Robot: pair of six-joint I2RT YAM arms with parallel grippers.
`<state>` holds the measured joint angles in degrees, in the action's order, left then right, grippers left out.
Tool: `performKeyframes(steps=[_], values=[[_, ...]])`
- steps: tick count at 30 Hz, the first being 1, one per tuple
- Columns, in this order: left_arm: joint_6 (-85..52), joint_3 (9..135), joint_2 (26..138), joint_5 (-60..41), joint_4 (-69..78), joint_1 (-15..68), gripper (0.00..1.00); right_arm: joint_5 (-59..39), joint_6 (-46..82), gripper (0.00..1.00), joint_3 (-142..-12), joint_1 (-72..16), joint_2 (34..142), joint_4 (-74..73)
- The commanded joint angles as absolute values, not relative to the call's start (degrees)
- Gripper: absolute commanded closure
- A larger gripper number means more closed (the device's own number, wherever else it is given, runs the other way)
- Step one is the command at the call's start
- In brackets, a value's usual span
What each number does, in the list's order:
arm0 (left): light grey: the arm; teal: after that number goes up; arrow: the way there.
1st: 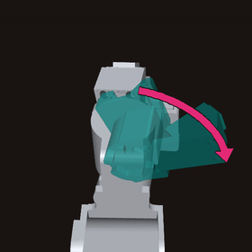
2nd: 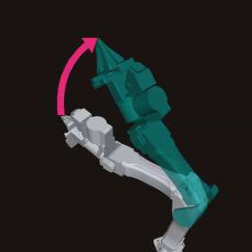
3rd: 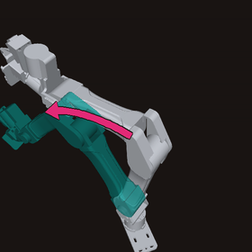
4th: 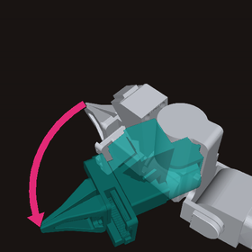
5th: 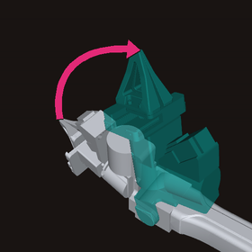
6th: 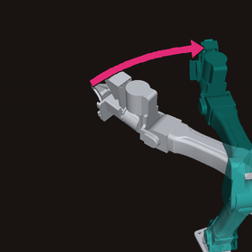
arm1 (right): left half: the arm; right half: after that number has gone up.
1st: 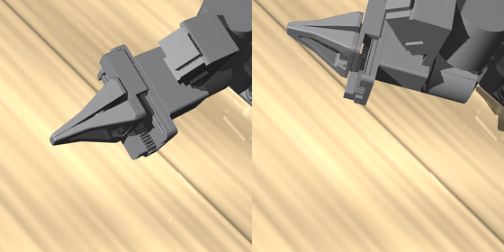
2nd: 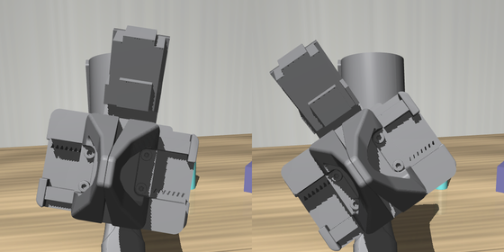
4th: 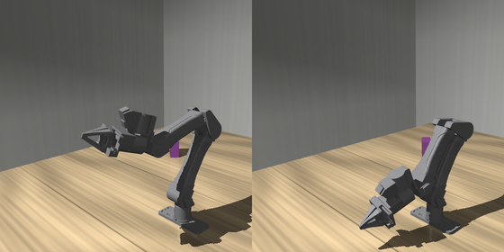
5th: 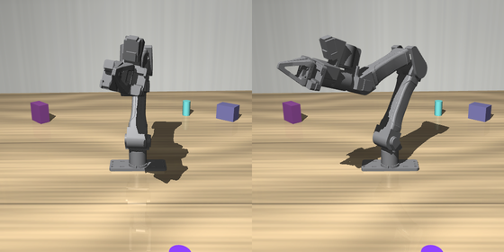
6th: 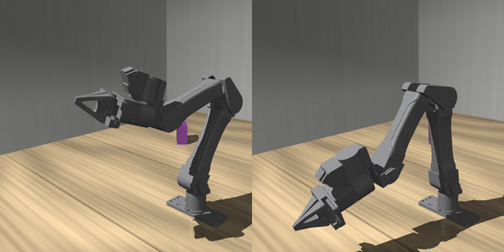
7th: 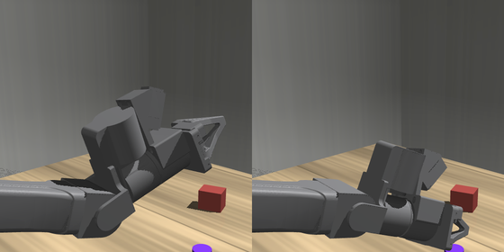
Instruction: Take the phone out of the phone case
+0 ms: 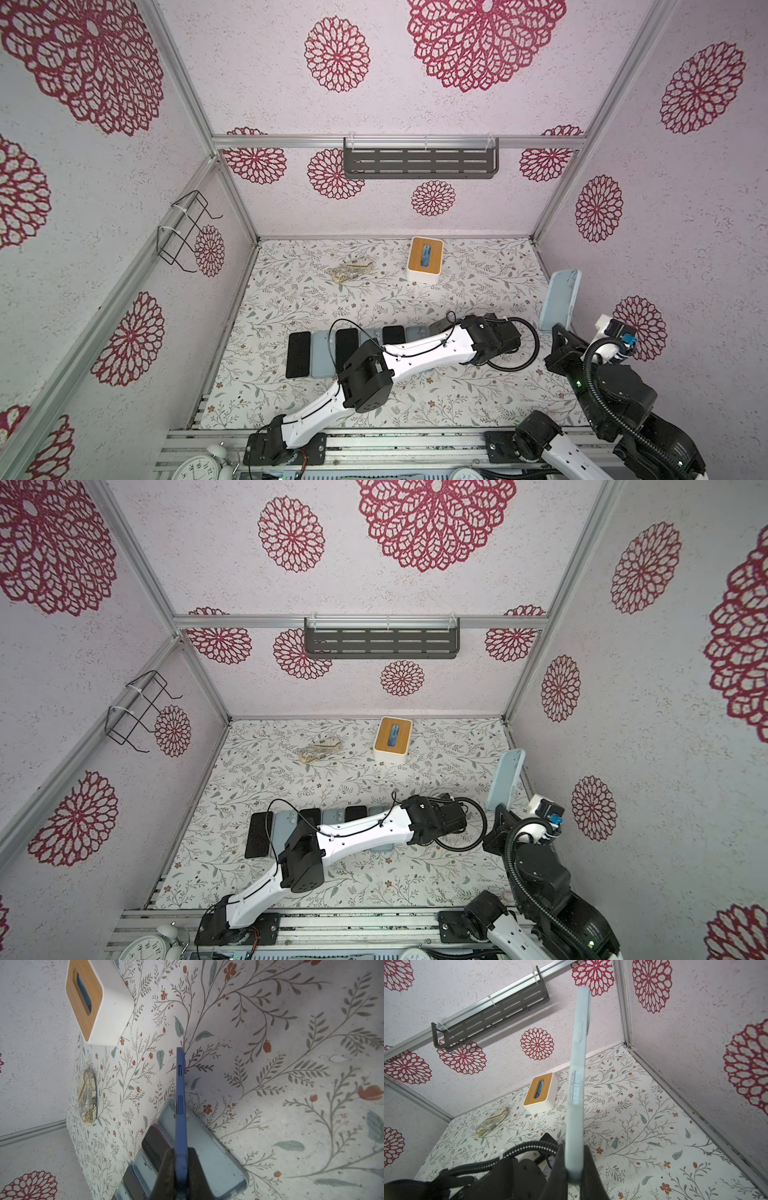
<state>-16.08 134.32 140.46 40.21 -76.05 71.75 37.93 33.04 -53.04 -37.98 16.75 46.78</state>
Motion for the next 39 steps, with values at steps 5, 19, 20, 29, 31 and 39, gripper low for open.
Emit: performKeyframes(steps=[5,19,20,29,31,39], values=[[-17.03,136.67,144.99,38.58,-79.24,74.31,0.86,39.99,31.08,1.00,-55.78,-38.06,17.62,46.39],[-20.95,136.33,149.55,36.81,-76.68,77.18,0.78,38.68,30.48,1.00,-56.87,-38.14,18.63,45.32],[-21.09,136.05,149.55,36.62,-76.11,77.17,0.78,38.60,30.50,1.00,-56.78,-38.14,18.74,45.28],[-22.36,133.30,147.69,37.00,-71.90,77.39,0.59,36.78,31.17,1.00,-55.53,-38.14,19.01,44.90],[-22.19,131.88,146.26,37.54,-70.53,77.43,0.55,36.20,31.42,1.00,-55.14,-38.14,18.96,45.10],[-22.32,122.75,131.63,41.16,-63.05,77.36,0.30,33.61,35.63,1.00,-50.65,-38.14,16.26,46.99]])
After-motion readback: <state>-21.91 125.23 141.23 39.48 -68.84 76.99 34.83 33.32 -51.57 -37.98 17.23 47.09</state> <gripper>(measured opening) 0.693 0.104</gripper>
